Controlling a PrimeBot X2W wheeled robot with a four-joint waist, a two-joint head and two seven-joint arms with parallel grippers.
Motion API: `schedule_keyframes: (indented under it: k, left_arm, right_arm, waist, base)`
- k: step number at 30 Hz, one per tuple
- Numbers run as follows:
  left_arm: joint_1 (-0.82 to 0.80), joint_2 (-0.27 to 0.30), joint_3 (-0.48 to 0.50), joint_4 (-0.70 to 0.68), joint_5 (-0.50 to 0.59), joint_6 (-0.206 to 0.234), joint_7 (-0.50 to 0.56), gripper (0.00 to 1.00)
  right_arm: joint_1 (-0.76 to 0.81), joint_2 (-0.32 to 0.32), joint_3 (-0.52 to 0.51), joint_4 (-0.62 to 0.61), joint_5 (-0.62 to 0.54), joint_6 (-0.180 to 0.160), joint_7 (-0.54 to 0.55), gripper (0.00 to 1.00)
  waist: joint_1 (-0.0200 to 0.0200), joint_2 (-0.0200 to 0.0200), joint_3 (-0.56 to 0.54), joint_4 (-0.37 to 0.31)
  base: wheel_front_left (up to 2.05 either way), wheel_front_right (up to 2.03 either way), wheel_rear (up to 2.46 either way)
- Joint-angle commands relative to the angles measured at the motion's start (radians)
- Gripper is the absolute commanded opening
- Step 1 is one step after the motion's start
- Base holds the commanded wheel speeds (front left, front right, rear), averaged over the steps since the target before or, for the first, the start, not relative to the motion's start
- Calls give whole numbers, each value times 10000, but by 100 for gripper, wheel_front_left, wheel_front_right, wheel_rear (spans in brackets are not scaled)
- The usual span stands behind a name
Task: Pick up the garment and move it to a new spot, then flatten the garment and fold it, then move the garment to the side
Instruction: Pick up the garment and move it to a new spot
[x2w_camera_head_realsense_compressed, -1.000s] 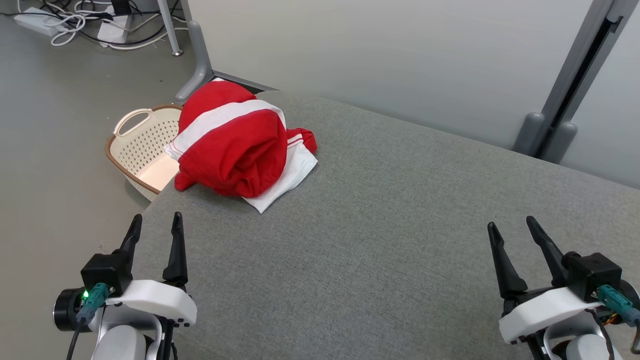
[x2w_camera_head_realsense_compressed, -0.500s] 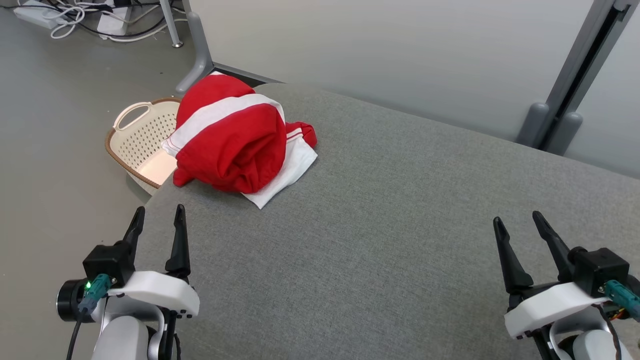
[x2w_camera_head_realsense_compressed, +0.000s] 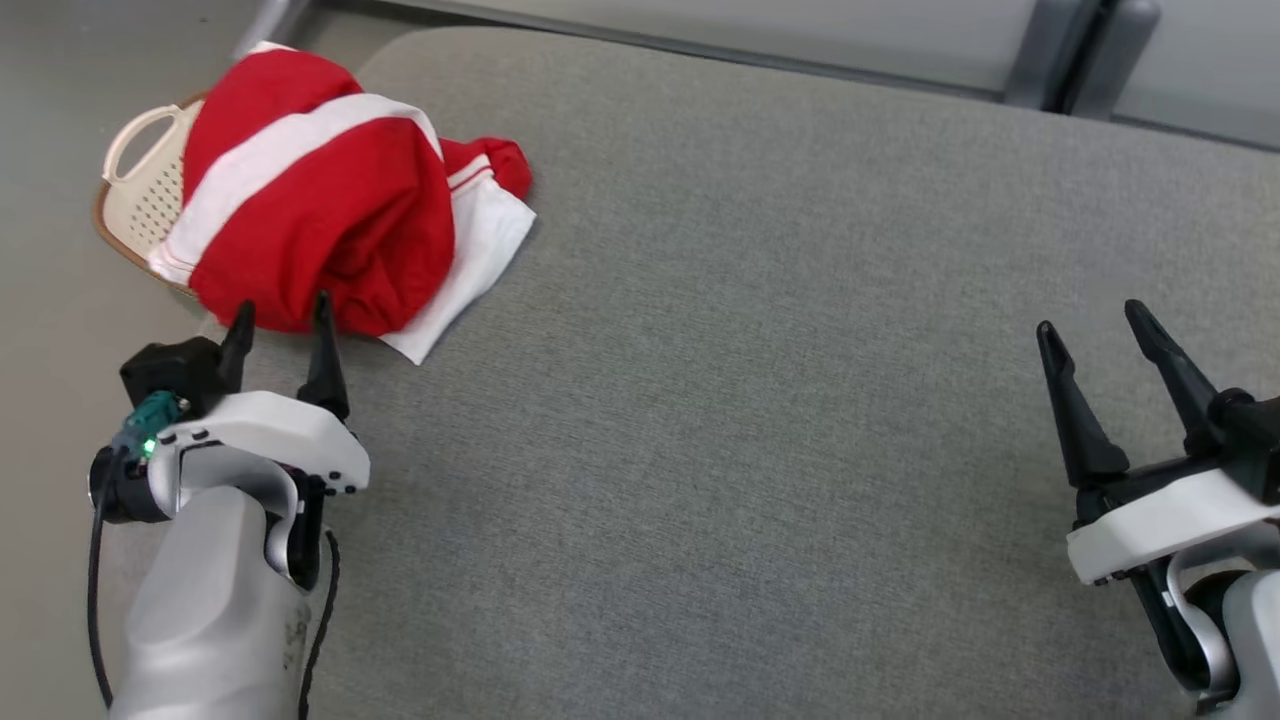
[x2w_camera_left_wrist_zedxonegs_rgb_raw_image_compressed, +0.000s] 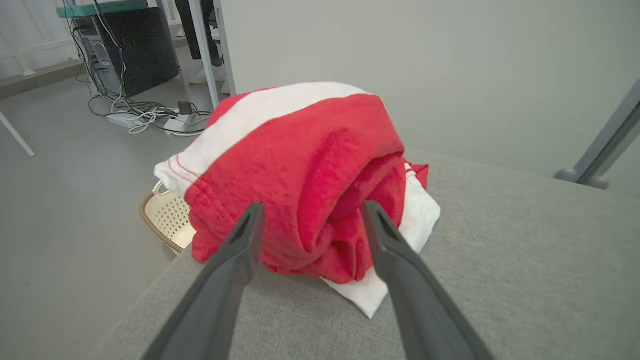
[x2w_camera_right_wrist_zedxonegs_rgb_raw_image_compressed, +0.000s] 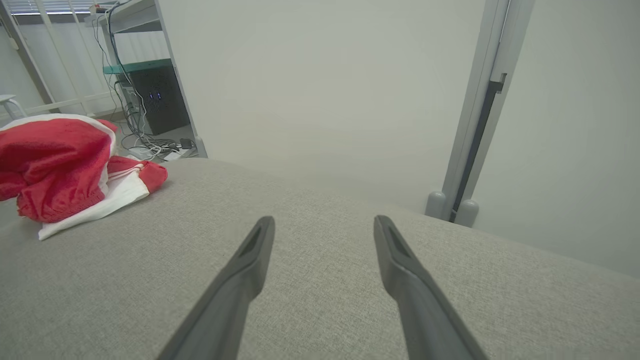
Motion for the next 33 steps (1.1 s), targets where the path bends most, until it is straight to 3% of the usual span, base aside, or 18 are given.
schedule_keyframes:
  k: [1,9,10,11,12,17,23,33]
  left_arm:
    - [-319,156,106,276,-89,62,-18,100]
    - [-1634,724,666,2023,-330,442,-18,100]
    - [-1724,778,697,2075,-327,445,-18,76]
    - [-1811,814,746,1983,-315,499,-18,19]
    - [-1823,777,774,1862,-296,496,-18,0]
    - [-1419,736,1127,401,-164,387,-18,0]
    - [-363,376,1219,-2376,331,204,-17,0]
    - [1966,-38,-397,-6267,1071,-49,-17,0]
  right_arm:
    - [-164,-106,-13,-63,44,1,40,100]
    - [-508,-425,-15,-210,186,1,-5,100]
    - [-534,-438,-29,-196,204,1,-23,100]
    - [-555,-436,-40,-177,226,1,-26,100]
    - [-566,-437,-39,-159,235,1,-35,100]
    - [-604,-344,-43,10,286,1,-182,100]
    - [-446,-91,-168,256,341,1,-364,100]
    - [-74,479,-359,700,370,1,-656,100]
  waist:
    - [0,0,773,-577]
    - [0,0,1401,-874]
    - [0,0,1428,-876]
    - [0,0,1450,-875]
    - [0,0,1457,-870]
    - [0,0,1332,-821]
    - [0,0,788,-808]
    - [0,0,-238,-1237]
  base:
    - [0,0,0]
    - [0,0,0]
    - [0,0,0]
    - [0,0,0]
    - [0,0,0]
    - [0,0,0]
    - [0,0,0]
    - [0,0,0]
